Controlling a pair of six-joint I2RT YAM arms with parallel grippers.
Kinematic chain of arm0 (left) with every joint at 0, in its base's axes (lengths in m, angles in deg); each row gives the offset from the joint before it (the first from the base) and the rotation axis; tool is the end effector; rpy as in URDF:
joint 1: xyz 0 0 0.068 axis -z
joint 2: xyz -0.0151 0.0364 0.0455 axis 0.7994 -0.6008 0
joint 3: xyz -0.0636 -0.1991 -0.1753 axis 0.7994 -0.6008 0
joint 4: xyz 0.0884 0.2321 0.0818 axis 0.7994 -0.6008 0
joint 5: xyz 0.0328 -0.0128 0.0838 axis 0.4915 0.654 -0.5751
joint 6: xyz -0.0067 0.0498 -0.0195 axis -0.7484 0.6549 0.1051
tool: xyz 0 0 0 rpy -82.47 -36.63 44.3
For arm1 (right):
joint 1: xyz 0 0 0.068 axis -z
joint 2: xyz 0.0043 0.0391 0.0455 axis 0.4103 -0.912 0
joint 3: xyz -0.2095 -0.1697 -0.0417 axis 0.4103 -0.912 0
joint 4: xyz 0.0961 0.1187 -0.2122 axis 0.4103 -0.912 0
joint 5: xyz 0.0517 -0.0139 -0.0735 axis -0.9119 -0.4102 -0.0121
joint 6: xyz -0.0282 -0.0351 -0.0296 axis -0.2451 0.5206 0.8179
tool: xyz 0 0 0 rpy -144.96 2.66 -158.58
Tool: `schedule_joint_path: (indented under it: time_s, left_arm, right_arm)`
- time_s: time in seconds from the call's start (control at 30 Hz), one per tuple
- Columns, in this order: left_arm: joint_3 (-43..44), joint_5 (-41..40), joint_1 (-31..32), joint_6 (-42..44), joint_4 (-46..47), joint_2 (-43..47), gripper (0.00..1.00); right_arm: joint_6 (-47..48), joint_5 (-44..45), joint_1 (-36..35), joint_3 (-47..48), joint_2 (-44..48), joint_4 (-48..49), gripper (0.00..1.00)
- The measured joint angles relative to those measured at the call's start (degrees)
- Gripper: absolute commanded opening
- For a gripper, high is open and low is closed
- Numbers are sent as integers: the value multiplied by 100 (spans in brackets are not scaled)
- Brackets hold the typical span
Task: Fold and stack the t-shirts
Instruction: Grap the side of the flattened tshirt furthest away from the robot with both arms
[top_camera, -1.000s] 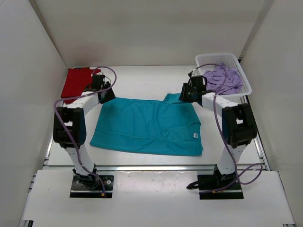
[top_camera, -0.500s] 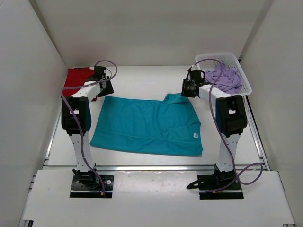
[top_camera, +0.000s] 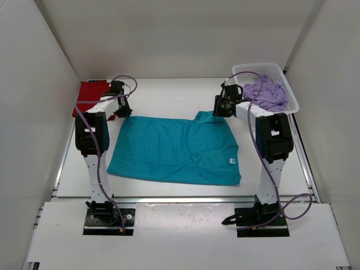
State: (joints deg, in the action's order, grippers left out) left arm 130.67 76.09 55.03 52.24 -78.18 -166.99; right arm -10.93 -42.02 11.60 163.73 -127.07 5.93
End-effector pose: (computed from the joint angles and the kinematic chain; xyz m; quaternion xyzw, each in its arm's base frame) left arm 0.4688 -0.0120 0.1589 -0.1655 0.9493 0.0042 0.2673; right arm 0.4430 0.1036 0.1783 -0.0082 0.9281 0.1402 0.3449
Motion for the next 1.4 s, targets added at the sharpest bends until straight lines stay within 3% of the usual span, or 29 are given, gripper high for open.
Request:
schedule_joint_path:
  time_s: [0.2, 0.37, 0.7, 0.83, 0.93, 1.07, 1.4]
  left_arm:
    - [-4, 50, -9, -55, 42, 0, 12]
    - [-149, 44, -7, -63, 245, 24, 2]
    - [-350, -20, 87, -63, 446, 120, 0]
    - [-498, -15, 79, -74, 531, 208, 0]
    - [-570, -7, 61, -96, 608, 238, 0]
    - [-590, -2, 42, -105, 632, 249, 0]
    - [-811, 70, 39, -129, 654, 463, 0]
  right_arm:
    - [0, -11, 87, 63, -46, -103, 35]
    - [39, 155, 190, 940, -612, -361, 36]
    - [70, 481, 188, 2155, -1427, -1130, 37]
    - [96, 551, 170, 2415, -1602, -1346, 20]
    - [83, 568, 170, 2494, -1622, -1475, 20]
    - [61, 566, 131, 2487, -1622, -1539, 1]
    - [20, 575, 76, 1810, -990, -1381, 0]
